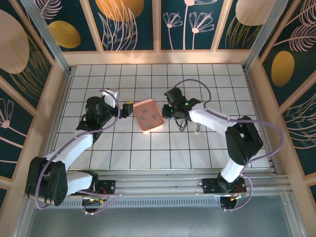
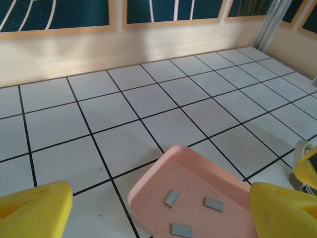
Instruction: Load the staples into the stapler
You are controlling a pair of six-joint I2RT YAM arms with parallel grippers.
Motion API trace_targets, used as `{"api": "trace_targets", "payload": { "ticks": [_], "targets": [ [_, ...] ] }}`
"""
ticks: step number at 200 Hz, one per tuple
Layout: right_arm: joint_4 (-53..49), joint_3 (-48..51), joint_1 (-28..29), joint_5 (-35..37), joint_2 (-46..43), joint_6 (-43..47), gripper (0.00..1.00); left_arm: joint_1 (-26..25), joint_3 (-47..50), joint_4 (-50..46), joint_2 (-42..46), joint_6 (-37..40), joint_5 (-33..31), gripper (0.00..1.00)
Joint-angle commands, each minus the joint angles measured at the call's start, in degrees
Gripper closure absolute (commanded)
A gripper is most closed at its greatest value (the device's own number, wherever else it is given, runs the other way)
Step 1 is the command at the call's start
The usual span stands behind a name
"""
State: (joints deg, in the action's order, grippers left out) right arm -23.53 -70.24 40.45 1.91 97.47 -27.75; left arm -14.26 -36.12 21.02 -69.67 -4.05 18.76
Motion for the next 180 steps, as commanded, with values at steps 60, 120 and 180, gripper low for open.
{"api": "trace_targets", "payload": {
  "ticks": [60,120,180],
  "targets": [
    [-5.7,-15.5,5.9,1.8,14.4,5.9,0.69,-0.2,-5.2,-7.6,-3.9,-8.9,-16.2,0.06],
    [-11.0,-23.0,6.3,6.4,23.1,8.8,0.67,-0.2,-5.9,-8.8,-4.7,-9.8,-18.3,0.05],
    [-13.6,-27.6,6.7,9.9,28.4,10.9,0.62,-0.2,-6.4,-9.5,-5.8,-9.4,-18.1,0.04]
  ]
}}
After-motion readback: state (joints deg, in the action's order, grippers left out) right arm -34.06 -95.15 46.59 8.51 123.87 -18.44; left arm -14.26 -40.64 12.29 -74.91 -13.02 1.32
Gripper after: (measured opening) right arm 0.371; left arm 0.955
